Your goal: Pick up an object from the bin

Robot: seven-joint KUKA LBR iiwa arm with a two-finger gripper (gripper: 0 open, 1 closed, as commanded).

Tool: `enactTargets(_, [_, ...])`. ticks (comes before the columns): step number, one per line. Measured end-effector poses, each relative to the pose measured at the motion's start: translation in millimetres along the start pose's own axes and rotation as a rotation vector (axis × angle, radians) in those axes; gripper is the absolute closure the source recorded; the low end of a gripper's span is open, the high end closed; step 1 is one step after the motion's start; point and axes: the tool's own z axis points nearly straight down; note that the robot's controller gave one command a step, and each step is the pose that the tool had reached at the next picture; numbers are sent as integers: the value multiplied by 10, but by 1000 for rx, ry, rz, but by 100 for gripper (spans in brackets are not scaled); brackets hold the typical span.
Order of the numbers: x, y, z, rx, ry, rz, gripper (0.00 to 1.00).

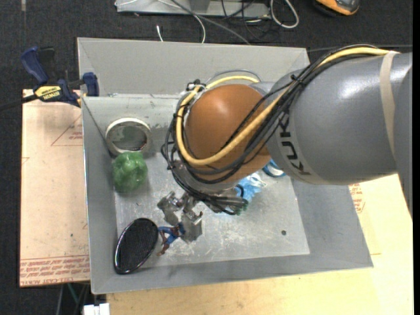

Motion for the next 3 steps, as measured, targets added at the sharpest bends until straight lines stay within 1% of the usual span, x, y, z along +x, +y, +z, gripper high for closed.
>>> enactTargets(1, [-81,-37,64,0,-5,49,100])
enactTargets(2, [-98,11,110,1,-5,197,100])
enactTargets(3, [-4,-209,-762,-1,-4,268,100])
